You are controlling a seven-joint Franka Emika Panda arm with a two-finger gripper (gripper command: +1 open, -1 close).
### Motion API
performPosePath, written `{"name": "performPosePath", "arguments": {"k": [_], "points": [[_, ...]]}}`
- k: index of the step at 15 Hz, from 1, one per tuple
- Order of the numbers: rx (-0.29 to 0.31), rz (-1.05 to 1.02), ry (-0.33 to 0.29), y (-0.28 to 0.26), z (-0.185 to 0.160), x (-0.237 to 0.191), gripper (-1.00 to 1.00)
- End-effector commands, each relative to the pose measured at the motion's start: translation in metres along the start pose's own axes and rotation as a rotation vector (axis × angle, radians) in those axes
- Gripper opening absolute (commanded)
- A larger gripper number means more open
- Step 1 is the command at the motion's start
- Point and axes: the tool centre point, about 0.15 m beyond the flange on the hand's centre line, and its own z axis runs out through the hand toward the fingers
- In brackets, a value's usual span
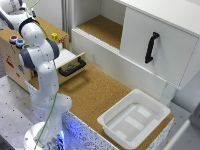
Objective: Lift the yellow block
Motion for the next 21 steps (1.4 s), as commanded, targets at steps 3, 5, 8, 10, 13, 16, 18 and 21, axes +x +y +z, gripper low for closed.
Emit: {"name": "performPosePath", "arguments": {"k": [3,5,8,10,13,16,18,21], "points": [[0.143,-0.154,0.162,0.088,0.037,0.005,1.0],[0.144,-0.205,0.163,0.109,0.039,0.017,1.0],[0.16,-0.343,0.159,0.135,0.043,0.036,1.0],[0.172,-0.401,0.167,0.146,0.056,0.045,1.0],[0.184,-0.536,0.15,0.15,0.083,0.069,1.0],[0.173,-0.622,0.118,0.162,0.103,0.087,1.0],[0.182,-0.636,0.127,0.182,0.114,0.091,1.0],[0.198,-0.647,0.122,0.205,0.127,0.089,1.0]]}}
